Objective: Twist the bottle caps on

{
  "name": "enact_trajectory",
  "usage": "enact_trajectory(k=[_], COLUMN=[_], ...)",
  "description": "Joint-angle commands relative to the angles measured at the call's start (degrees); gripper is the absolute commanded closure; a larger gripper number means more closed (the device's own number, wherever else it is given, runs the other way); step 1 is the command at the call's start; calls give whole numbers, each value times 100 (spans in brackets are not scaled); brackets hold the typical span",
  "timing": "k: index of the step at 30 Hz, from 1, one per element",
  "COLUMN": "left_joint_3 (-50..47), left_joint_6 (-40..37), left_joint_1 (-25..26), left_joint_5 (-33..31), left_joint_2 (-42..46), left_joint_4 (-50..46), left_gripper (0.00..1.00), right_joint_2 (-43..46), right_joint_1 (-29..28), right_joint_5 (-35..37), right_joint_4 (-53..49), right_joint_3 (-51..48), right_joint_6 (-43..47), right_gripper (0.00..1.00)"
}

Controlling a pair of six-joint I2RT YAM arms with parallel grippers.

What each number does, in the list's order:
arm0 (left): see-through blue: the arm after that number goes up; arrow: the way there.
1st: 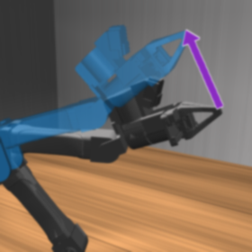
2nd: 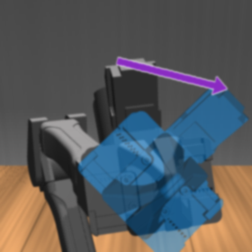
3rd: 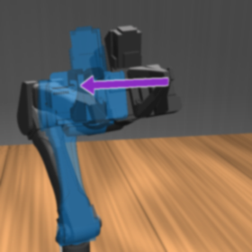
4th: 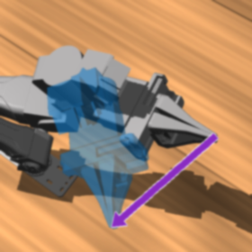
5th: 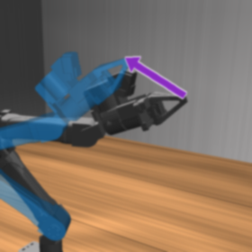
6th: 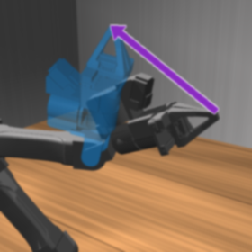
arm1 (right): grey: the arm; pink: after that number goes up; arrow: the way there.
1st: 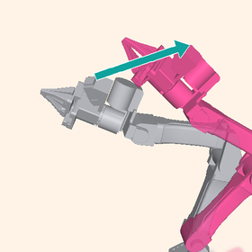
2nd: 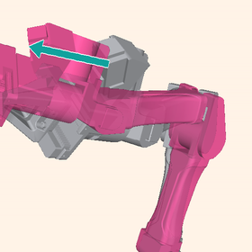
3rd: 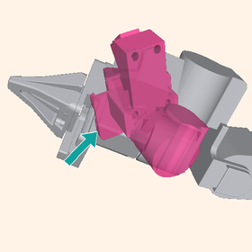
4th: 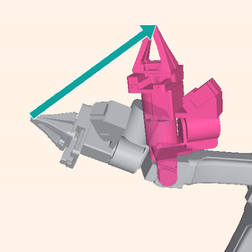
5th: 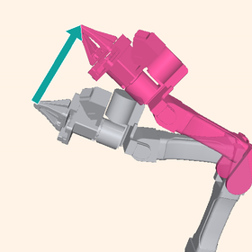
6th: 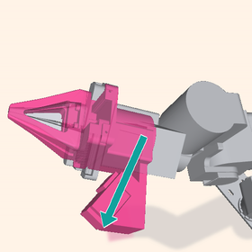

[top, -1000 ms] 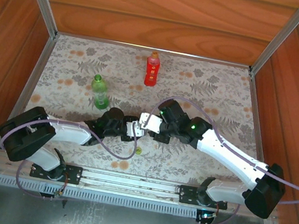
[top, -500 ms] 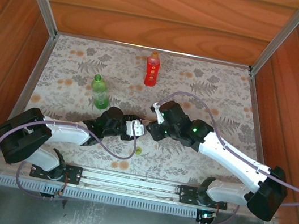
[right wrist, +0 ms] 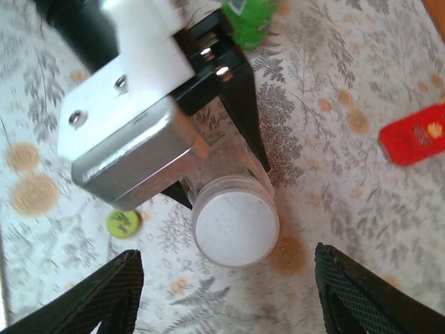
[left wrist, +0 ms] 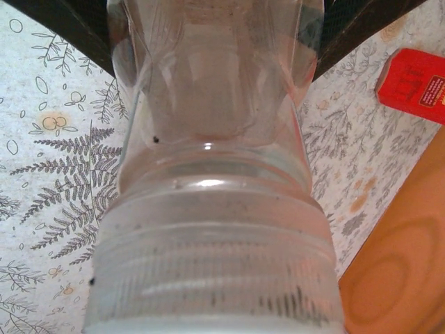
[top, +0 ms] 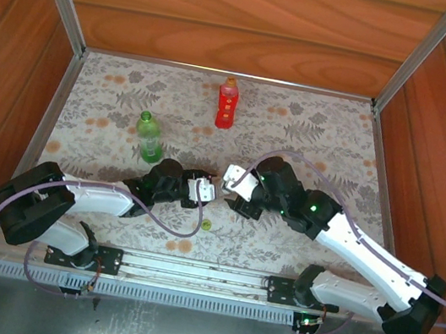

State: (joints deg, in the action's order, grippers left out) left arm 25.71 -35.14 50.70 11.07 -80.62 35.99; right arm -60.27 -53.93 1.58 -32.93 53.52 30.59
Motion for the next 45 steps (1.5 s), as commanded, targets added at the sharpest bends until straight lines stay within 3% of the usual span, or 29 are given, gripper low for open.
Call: enact_trajectory(k=[1,10,19,26,34,42,45], left_joint_3=[35,16,22,13,4,13,7], left_joint_6=[-65,-65,-66,-64,-78,-76,-77], left_joint_1=[44,42,45,43,45,43,45], left_joint_5=[202,202,211,190,97,71,74], left_joint_2=[113,142,85,107,134,128,141], left_joint_4=[98,110,98,102,101,102,100], left_gripper=[44,44,44,44,44,44,44], right_joint_2=[-274,-722,-793,-837,-674,-521,-458], right_joint_1=[23,33,36,40,53,59,61], right_joint_5=[91,70,-119,-107,-88,81,27], right_joint_4=[-36,20,76,41,446,726,674], right_joint_3=[128,284,300,291,77,-101,-147], right_joint_6=[1293,1609,1515,1327,-154,-2023,-2191], right_gripper=[33,45,50,67,80,86,82])
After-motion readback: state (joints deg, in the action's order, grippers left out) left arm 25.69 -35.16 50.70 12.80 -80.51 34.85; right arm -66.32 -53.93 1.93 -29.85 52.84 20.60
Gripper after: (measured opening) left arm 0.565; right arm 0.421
